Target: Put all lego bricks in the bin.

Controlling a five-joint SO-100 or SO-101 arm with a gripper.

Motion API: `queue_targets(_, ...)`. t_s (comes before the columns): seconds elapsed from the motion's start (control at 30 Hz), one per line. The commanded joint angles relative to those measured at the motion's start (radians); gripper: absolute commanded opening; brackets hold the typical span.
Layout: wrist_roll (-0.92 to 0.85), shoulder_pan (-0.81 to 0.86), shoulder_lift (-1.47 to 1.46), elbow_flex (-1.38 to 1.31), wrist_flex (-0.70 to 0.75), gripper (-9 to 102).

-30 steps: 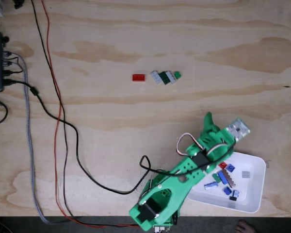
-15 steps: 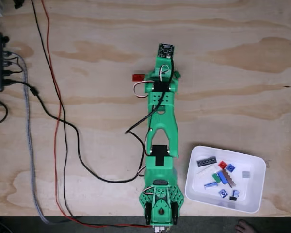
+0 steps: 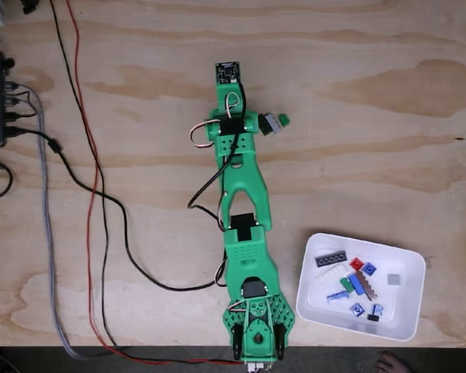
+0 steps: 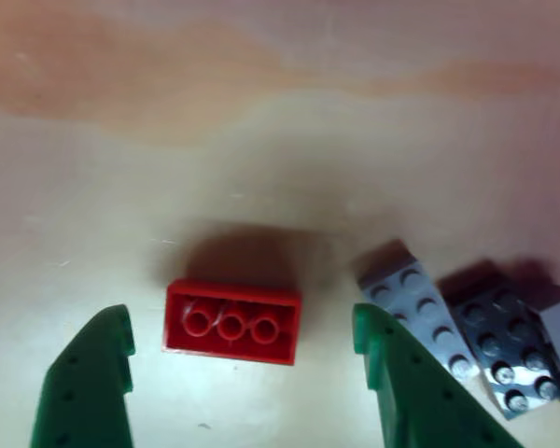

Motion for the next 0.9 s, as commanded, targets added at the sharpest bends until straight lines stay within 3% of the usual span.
queue_targets(0.0, 0.023, -0.051, 0.043, -0.083, -0.003, 28)
queue_targets(0.53, 0.003, 0.026, 0.037, -0.038, 0.052, 27)
queue_targets(0.7, 0.011, 0.015, 0.034, 0.014, 0.028, 20)
queue_targets(0.87, 0.025, 0.002, 0.046, 0.081, -0.012, 23)
